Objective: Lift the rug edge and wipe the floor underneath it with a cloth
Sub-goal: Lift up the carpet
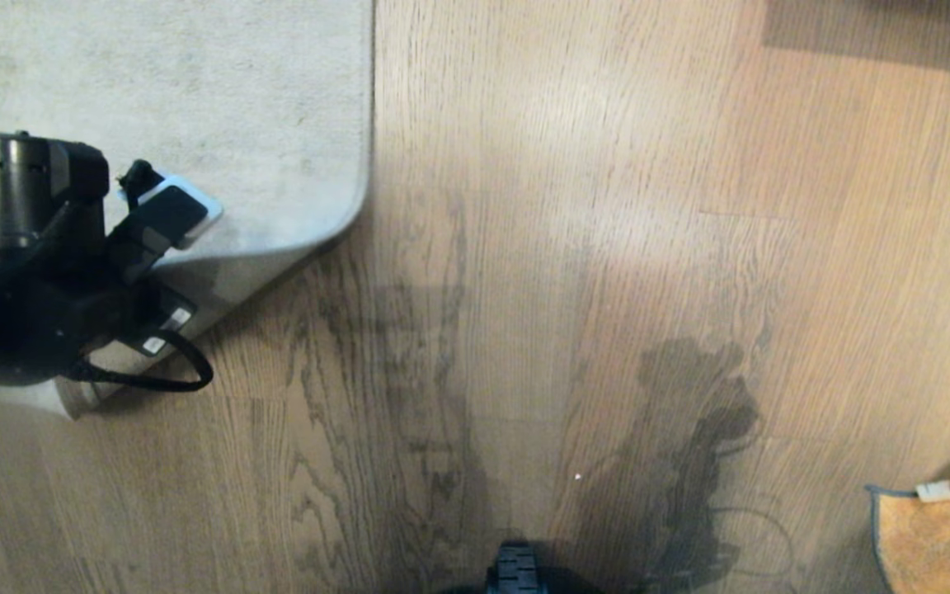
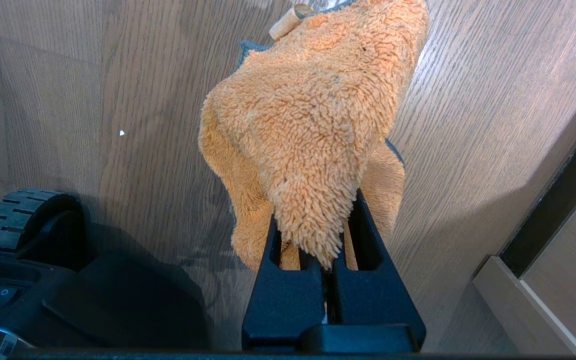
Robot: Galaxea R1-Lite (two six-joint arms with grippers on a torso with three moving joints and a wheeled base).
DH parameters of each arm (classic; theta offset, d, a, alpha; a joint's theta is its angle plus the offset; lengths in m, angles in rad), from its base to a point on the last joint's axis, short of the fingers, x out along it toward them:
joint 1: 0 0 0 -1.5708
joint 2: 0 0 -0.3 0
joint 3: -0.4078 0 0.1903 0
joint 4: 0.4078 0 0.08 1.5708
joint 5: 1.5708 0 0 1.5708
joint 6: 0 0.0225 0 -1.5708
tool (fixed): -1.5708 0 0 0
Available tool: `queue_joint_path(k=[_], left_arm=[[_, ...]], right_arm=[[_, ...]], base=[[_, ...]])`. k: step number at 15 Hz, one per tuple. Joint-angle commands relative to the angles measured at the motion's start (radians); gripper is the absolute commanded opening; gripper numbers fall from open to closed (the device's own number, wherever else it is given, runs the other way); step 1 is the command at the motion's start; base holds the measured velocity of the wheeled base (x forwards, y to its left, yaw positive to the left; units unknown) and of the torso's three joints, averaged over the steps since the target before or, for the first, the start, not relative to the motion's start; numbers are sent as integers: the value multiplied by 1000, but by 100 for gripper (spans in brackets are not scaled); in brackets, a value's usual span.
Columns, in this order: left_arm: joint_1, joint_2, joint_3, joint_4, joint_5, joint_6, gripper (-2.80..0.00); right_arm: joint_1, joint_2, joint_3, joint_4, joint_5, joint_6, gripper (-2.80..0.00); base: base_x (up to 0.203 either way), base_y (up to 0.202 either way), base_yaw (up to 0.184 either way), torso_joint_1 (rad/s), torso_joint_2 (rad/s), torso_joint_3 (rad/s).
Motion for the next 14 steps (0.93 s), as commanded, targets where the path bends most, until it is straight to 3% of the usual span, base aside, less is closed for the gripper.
queue_joint_path(k=[1, 14], left_arm=[[-3, -11, 5, -1, 3, 4, -280], [-11, -11, 13, -1, 5, 5, -280]], right_arm=[[0, 1, 0, 0, 1, -2, -280], [0, 1, 0, 0, 1, -1, -280]], base=[[0, 0, 0, 0, 0, 0], [0, 0, 0, 0, 0, 0]])
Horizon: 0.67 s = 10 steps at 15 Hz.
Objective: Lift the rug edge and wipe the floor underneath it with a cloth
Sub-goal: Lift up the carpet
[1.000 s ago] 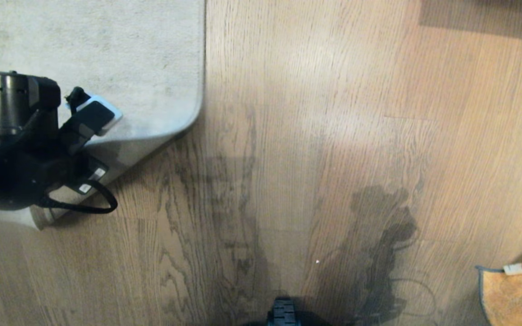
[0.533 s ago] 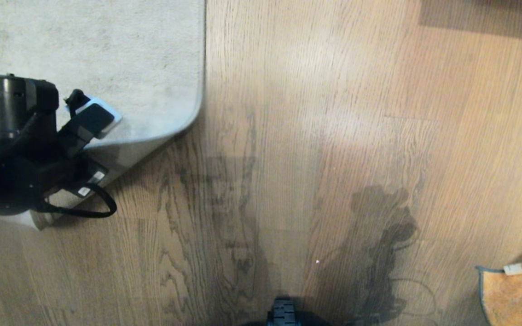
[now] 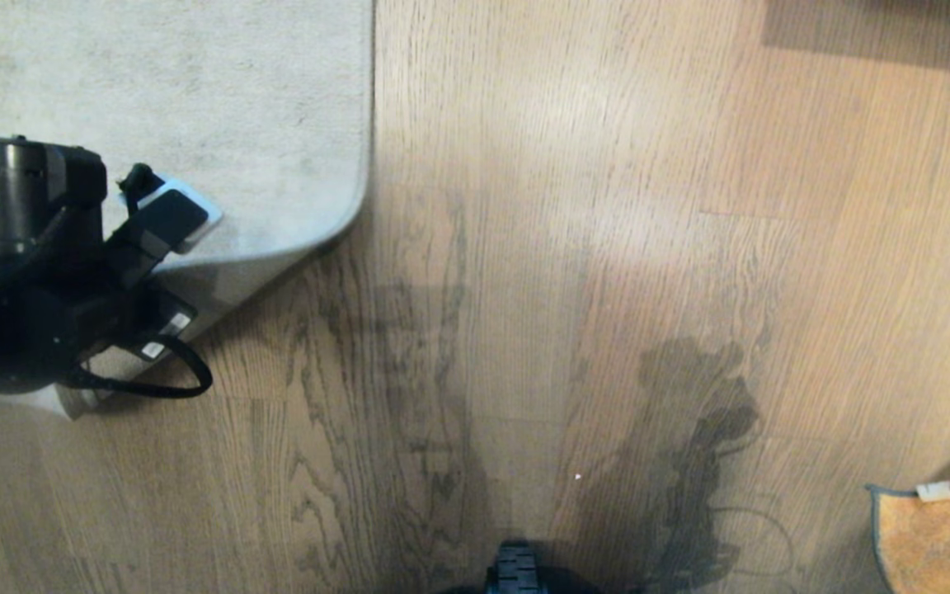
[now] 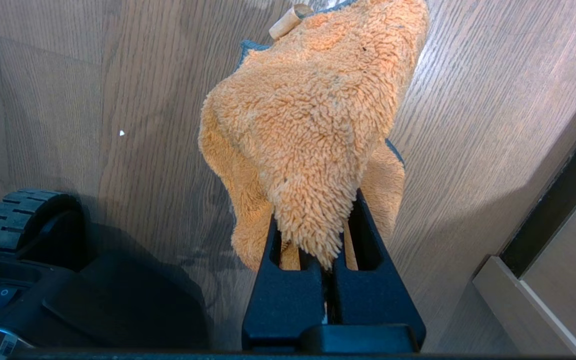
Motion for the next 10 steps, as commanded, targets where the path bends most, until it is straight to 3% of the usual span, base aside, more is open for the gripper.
queue_joint_path(k=[1, 6, 10], left_arm=[[0, 0, 1, -1, 4, 3, -280], [0, 0, 7, -1, 2, 3, -280], [0, 0, 13, -2, 2, 3, -280]], right_arm=[[0, 1, 0, 0, 1, 0, -280], [0, 1, 0, 0, 1, -2, -280], [0, 1, 0, 0, 1, 0, -280]], base=[[0, 0, 0, 0, 0, 0], [0, 0, 0, 0, 0, 0], [2, 162, -4, 3, 1, 3]])
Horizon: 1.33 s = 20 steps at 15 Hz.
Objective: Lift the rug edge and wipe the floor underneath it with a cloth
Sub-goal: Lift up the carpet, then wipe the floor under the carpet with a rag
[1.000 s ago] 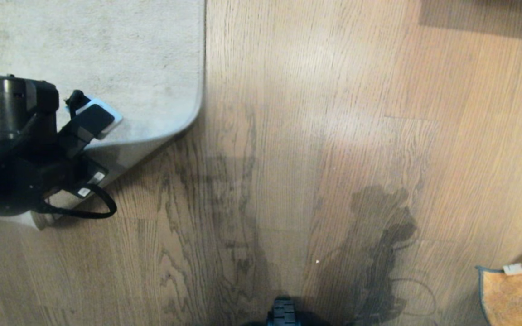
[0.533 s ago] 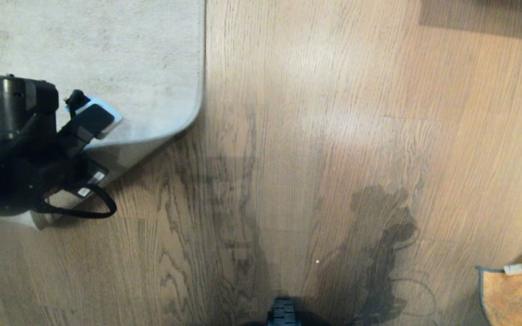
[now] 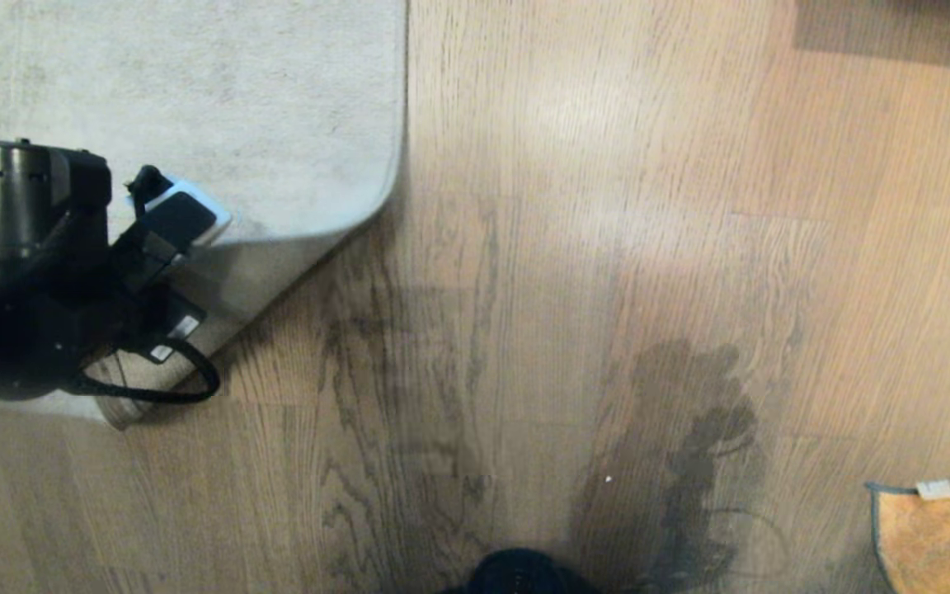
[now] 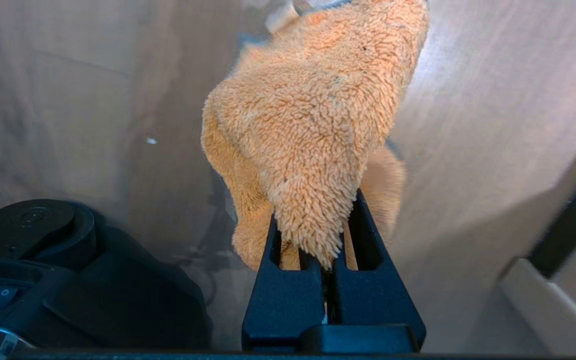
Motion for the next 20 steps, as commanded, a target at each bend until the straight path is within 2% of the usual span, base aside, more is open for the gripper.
queue_joint_path(k=[1, 11, 20], left_arm=[[2, 0, 2, 3, 9, 4, -280], [5, 3, 2, 3, 9, 2, -280], [3, -6, 7, 3, 10, 1, -280]], right_arm=[[0, 1, 0, 0, 1, -2, -280], [0, 1, 0, 0, 1, -1, -280], [0, 1, 0, 0, 1, -1, -280]], base=[[0, 197, -3, 4, 5, 2], [0, 187, -5, 1, 2, 2], [0, 11, 0, 0, 0, 0]])
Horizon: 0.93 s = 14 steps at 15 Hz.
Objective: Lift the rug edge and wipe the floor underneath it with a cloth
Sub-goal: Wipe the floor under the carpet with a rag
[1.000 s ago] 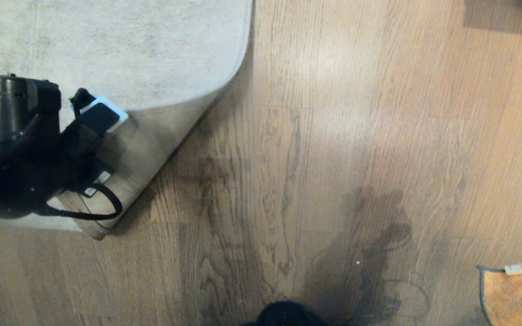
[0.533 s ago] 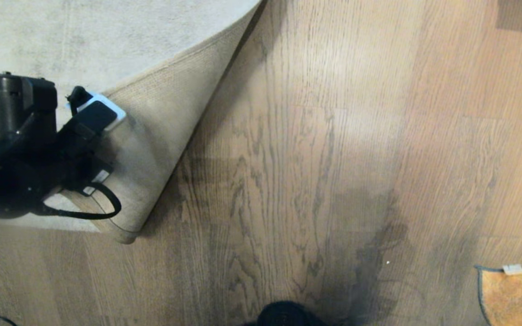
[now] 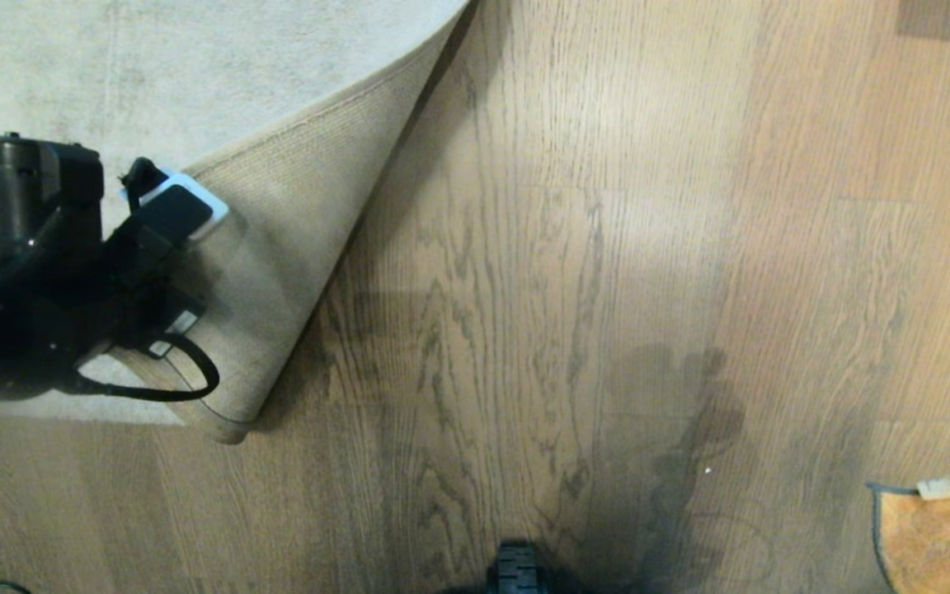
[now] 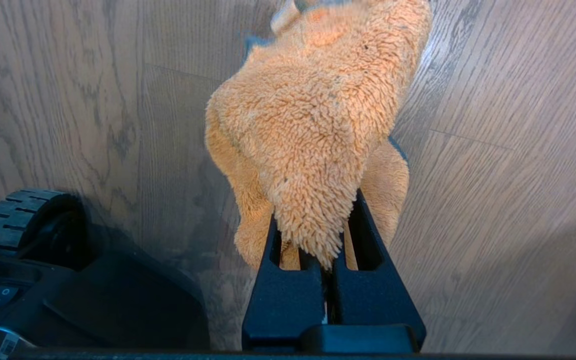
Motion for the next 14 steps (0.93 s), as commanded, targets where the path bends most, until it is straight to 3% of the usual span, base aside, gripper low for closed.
queue_joint_path(k=[1, 14], left_arm=[[0, 0, 3, -1, 3, 1, -280], [6, -20, -2, -1, 8, -3, -280]], right_arm=[[0, 1, 0, 0, 1, -1, -280], [0, 1, 0, 0, 1, -4, -280]], base=[[0, 0, 0, 0, 0, 0], [0, 0, 0, 0, 0, 0]])
